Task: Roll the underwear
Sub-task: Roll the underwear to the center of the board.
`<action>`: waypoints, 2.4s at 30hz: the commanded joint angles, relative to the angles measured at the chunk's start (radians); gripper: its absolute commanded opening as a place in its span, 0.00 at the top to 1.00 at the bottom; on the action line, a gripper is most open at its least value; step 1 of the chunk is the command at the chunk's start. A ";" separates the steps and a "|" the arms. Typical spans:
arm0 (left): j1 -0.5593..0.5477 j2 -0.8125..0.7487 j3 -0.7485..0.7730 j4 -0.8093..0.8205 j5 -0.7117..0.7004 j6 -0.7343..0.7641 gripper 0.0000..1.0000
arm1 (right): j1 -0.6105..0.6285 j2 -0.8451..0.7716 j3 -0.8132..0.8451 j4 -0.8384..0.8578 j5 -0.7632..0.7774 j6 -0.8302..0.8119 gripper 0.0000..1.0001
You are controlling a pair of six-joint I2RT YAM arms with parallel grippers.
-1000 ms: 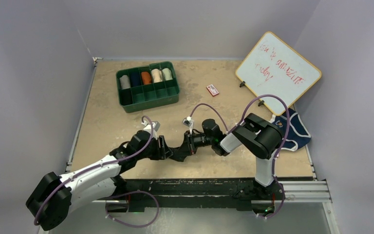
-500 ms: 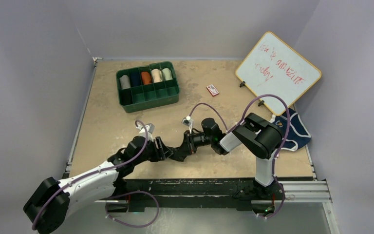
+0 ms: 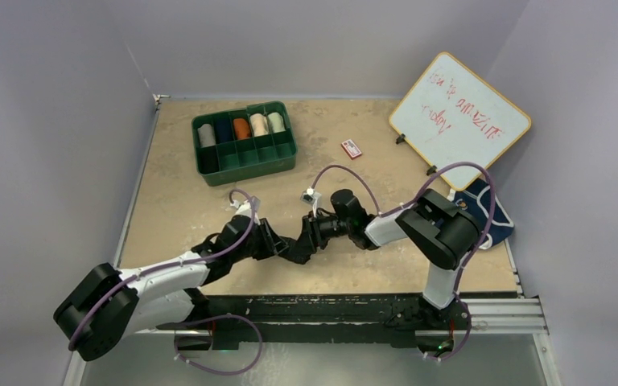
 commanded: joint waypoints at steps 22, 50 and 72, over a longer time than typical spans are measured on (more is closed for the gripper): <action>-0.004 0.103 -0.010 -0.073 -0.055 0.104 0.80 | 0.101 -0.421 0.089 -0.614 0.513 -0.552 0.26; -0.001 -0.172 -0.007 -0.235 -0.099 0.028 0.56 | 0.293 -0.270 -0.066 -0.448 0.666 -0.364 0.91; -0.001 -0.384 0.149 -0.611 -0.167 -0.047 0.40 | 0.297 -0.233 -0.116 -0.398 0.652 -0.244 0.91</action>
